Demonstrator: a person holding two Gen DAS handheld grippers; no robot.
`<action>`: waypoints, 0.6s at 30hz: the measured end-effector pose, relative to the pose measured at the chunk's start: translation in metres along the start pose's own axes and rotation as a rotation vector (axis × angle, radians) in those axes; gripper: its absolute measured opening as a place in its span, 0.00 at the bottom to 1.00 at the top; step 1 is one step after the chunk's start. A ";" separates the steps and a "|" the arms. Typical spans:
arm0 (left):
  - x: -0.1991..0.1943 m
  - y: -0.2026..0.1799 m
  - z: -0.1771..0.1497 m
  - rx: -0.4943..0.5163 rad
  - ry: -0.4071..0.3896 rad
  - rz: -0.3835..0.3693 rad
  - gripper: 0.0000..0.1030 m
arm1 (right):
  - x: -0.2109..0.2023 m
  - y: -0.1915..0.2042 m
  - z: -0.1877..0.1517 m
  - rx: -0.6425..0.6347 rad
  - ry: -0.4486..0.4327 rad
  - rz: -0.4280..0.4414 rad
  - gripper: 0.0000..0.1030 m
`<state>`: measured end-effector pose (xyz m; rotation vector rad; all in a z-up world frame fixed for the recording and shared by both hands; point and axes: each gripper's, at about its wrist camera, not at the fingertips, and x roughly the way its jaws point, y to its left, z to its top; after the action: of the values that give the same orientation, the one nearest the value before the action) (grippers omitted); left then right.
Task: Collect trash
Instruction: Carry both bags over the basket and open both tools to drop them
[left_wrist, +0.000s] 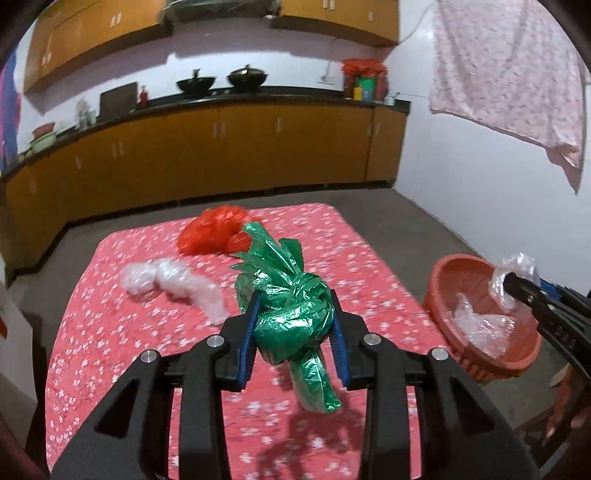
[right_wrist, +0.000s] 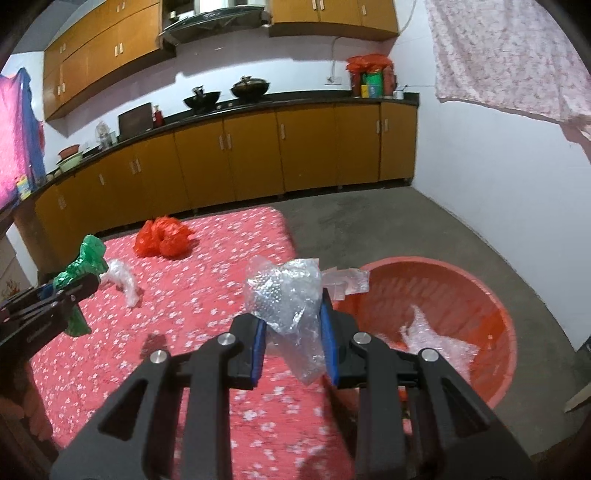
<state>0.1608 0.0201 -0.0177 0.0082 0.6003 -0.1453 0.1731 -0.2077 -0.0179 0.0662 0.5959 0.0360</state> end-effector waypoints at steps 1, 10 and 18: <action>-0.001 -0.004 0.000 0.008 -0.002 -0.006 0.34 | -0.003 -0.007 0.001 0.009 -0.005 -0.010 0.26; 0.002 -0.049 0.009 0.072 -0.015 -0.075 0.34 | -0.019 -0.052 0.003 0.059 -0.033 -0.083 0.26; 0.009 -0.092 0.011 0.125 -0.017 -0.128 0.34 | -0.024 -0.092 -0.001 0.101 -0.036 -0.146 0.26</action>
<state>0.1614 -0.0726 -0.0104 0.0896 0.5736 -0.3066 0.1538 -0.3007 -0.0115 0.1208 0.5650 -0.1372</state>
